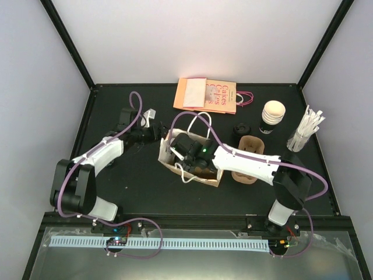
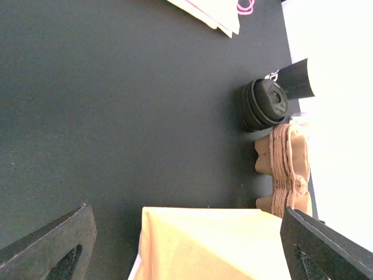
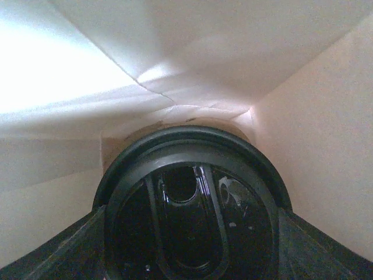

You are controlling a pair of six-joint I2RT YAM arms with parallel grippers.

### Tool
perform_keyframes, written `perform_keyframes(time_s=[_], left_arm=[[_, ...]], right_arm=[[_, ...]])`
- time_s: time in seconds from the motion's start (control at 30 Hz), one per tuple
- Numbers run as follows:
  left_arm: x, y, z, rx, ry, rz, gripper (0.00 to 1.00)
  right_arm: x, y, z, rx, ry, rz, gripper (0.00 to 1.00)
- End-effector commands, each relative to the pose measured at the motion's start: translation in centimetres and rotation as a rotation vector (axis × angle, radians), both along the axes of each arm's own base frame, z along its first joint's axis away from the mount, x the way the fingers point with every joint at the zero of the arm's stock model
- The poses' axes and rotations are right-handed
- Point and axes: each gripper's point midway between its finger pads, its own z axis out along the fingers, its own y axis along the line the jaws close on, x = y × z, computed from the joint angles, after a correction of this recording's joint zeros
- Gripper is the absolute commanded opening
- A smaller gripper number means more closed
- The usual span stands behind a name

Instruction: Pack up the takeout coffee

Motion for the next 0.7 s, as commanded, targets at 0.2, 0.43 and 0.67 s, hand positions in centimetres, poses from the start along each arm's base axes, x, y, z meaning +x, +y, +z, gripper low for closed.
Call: perform_keyframes(time_s=[0.2, 0.43, 0.67], left_arm=[[-1.4, 0.7, 2.3, -0.002, -0.067, -0.008, 0.89], [-2.7, 0.1, 3.2, -0.031, -0.086, -0.058, 0.88], [-3.6, -0.1, 3.5, -0.031, -0.089, -0.085, 0.88]], right_arm=[[1.6, -3.3, -2.7, -0.028, 0.281, -0.064, 0.36], [2.3, -3.6, -2.9, 0.078, 0.451, -0.106, 0.37], [1.0, -4.4, -5.3, 0.013, 0.561, -0.151, 0.36]])
